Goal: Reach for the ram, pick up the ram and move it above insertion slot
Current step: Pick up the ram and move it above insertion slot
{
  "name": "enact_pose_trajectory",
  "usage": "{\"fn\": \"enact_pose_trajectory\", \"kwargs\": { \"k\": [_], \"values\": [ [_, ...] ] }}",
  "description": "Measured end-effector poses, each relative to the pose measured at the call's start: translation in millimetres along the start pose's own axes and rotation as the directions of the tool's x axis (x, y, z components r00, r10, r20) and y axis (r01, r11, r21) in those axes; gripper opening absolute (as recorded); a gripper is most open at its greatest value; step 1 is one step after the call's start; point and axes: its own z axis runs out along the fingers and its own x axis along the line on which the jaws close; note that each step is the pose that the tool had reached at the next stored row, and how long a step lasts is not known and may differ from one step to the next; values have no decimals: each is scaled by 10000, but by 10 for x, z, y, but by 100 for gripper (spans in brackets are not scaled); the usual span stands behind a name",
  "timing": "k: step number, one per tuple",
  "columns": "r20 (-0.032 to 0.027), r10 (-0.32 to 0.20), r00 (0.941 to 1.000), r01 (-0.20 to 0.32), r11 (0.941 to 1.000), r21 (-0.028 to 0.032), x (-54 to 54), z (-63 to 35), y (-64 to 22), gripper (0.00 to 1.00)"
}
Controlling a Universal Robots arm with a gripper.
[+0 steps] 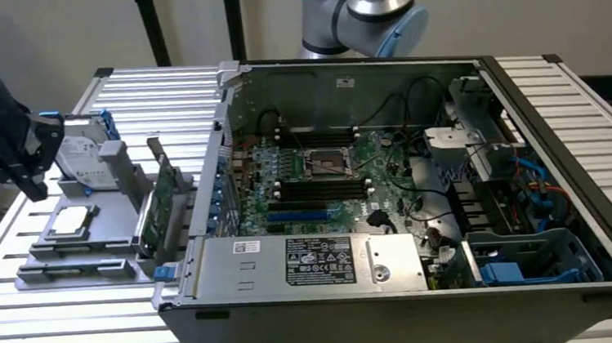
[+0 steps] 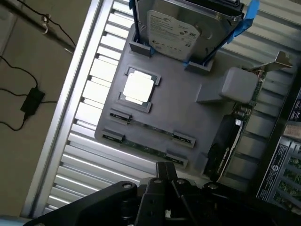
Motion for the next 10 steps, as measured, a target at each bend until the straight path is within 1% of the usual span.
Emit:
{"fn": "enact_pose_trajectory", "kwargs": {
  "k": [3, 5, 8, 10],
  "values": [
    [-21, -538, 9986, 538, 9986, 0, 0, 8, 0, 11],
    [-35, -897, 9960, 897, 9960, -1, 0, 9, -1, 11],
    [-54, -1448, 9894, 1448, 9895, -4, 1, 12, -1, 11],
    [-69, -1808, 9835, 1808, 9835, -6, 0, 12, -1, 11]
  ]
}}
